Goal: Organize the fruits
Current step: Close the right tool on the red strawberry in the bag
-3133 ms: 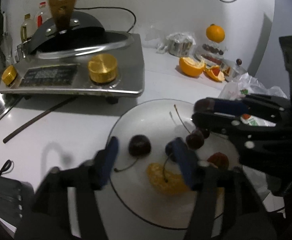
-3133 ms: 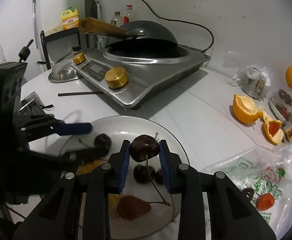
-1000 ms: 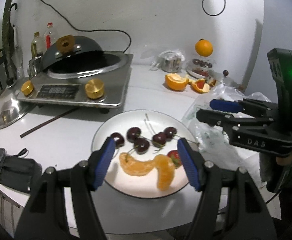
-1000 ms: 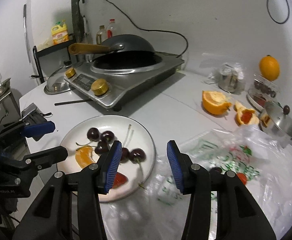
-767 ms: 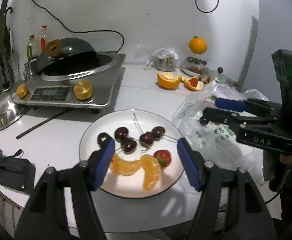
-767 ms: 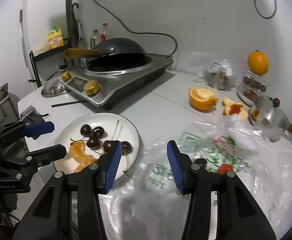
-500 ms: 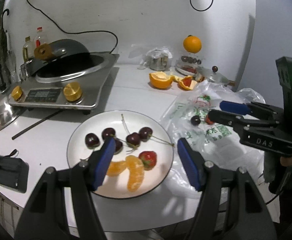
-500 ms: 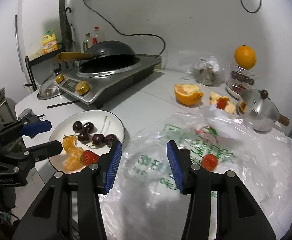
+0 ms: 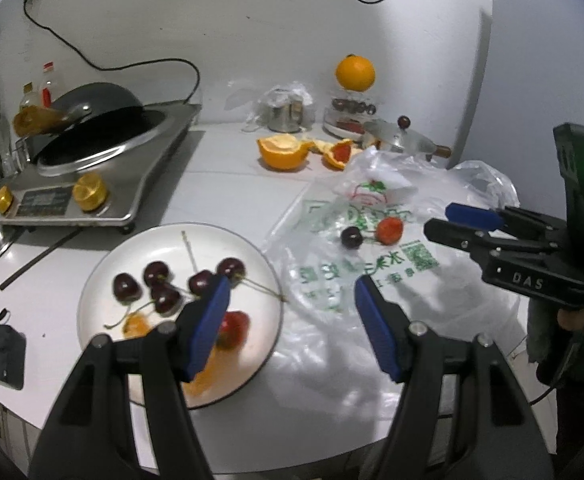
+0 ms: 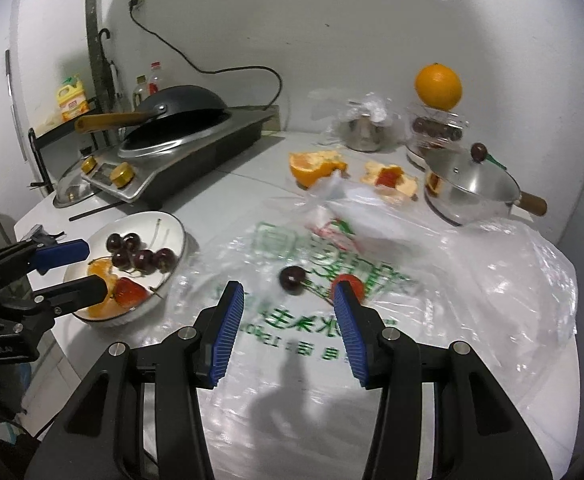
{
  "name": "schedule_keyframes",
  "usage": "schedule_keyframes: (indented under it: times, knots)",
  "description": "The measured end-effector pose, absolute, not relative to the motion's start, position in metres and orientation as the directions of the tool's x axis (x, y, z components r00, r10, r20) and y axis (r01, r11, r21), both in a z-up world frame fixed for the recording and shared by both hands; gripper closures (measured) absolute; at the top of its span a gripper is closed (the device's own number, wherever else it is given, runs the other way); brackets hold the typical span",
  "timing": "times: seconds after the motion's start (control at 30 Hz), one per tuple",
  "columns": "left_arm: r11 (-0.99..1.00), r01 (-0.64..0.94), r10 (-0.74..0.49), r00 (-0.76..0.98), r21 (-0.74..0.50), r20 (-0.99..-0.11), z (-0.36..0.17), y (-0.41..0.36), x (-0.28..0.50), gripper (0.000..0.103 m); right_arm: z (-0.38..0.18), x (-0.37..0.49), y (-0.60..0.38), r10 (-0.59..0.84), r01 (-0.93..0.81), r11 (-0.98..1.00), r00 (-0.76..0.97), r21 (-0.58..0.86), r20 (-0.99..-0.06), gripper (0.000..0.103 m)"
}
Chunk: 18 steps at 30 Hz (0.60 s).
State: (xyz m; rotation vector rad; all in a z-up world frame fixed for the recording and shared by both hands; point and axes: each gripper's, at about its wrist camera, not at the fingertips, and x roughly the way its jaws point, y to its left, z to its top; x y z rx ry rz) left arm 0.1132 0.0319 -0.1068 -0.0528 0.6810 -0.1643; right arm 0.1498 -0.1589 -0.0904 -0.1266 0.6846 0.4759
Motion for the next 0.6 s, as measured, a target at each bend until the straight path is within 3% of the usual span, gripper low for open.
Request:
schedule_keyframes:
  times: [0.6]
  knots:
    - [0.981, 0.18, -0.181, 0.725, -0.07, -0.664, -0.117, -0.007, 0.153, 0.037, -0.119, 0.192, -0.175, 0.391, -0.47, 0.88, 0.625, 0.074, -0.675, 0.054]
